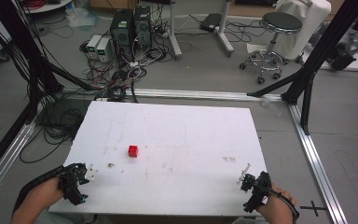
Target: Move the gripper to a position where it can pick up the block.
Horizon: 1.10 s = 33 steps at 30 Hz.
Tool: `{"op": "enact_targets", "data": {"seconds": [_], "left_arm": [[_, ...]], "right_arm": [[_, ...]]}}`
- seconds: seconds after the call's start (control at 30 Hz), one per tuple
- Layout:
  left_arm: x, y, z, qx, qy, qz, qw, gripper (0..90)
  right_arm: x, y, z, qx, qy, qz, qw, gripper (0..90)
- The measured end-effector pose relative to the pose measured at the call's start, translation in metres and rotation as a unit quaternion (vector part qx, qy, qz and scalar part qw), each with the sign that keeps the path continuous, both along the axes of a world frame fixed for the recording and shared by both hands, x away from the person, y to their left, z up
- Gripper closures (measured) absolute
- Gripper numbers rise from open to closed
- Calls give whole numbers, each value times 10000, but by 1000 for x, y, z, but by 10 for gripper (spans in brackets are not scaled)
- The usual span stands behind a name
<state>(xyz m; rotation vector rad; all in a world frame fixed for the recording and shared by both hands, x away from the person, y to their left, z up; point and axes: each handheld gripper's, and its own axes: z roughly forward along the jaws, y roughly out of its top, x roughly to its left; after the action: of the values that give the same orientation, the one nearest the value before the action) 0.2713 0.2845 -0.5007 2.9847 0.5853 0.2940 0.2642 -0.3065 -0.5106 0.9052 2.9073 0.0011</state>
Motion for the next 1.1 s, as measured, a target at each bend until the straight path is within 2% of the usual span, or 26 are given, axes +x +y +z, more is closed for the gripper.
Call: {"op": "enact_targets", "data": {"seconds": [0.13,0.3,0.33,0.43,0.53,0.8,0.9,0.93,1.0,1.07,1.1], "left_arm": [[10,-2,6,21,-62,-303,9995,175],[22,-5,12,45,-116,-411,9991,175],[28,-7,15,45,-139,-483,9987,174],[33,-10,18,66,-137,-565,9983,172],[44,-16,22,136,-65,-819,9965,171],[62,-24,28,236,-54,-940,9953,171],[69,-28,32,279,-73,-1029,9943,171],[73,-31,35,315,-67,-1127,9931,171],[75,-32,35,295,-82,-1142,9930,171],[80,-37,39,372,-119,-1267,9912,170],[80,-37,39,372,-119,-1267,9912,171]], "right_arm": [[0,0,-1,53,2,17,10000,20],[1,3,-2,25,36,64,10000,20],[2,3,-2,24,31,74,10000,20],[2,4,-2,29,21,83,10000,20],[3,4,-3,25,39,99,9999,20],[3,6,-2,38,12,106,9999,20],[3,6,-2,37,26,106,9999,20],[3,6,-2,38,35,110,9999,20],[3,6,-2,43,40,83,9999,20],[4,7,-3,52,27,117,9999,20],[4,8,-2,44,30,129,9999,20]]}}
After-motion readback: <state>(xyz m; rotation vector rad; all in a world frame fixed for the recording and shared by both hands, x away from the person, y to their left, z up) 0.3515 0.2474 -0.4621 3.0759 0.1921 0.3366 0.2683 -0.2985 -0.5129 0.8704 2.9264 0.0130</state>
